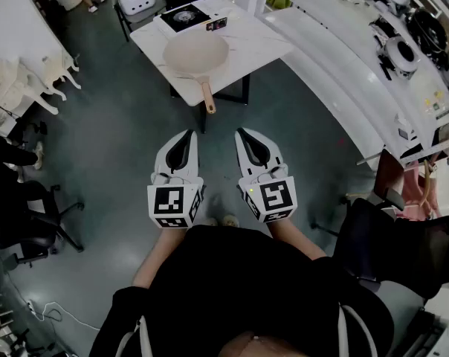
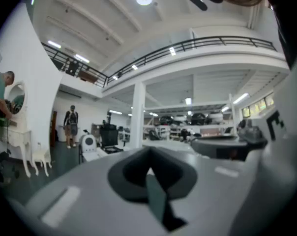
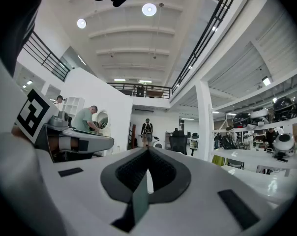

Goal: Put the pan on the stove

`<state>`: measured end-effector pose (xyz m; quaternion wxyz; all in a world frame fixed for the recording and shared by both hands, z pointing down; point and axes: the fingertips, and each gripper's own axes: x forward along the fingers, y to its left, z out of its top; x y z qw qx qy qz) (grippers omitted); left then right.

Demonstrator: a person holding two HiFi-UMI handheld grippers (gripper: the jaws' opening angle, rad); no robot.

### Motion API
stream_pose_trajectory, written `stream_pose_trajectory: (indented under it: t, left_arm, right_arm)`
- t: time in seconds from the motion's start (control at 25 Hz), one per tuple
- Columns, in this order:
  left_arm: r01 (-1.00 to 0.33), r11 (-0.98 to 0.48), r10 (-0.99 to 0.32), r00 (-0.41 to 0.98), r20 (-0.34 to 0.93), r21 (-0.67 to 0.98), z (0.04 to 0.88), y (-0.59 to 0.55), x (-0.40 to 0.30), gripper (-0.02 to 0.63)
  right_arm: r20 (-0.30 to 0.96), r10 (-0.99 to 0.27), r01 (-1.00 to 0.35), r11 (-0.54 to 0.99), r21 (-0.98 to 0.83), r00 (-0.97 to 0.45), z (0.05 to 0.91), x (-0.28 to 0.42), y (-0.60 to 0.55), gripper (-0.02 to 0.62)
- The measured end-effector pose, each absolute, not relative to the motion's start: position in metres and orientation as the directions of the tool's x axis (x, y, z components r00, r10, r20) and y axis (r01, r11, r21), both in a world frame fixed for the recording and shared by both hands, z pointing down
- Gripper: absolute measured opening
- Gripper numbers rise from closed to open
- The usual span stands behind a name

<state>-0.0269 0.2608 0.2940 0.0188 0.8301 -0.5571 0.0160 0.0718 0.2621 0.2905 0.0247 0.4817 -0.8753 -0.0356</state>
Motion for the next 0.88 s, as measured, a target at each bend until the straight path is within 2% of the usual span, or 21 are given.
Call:
stream_pose_trajectory:
  t: [0.88]
  left_arm:
    - [-0.881, -0.465, -0.88, 0.471, 0.066, 0.085, 0.321, 0.257, -0.042, 0.009]
  right_arm:
    - [0.046, -0.861, -0.86, 0.509, 0.041, -0.507, 0.321, 0.052, 0.267, 0.023]
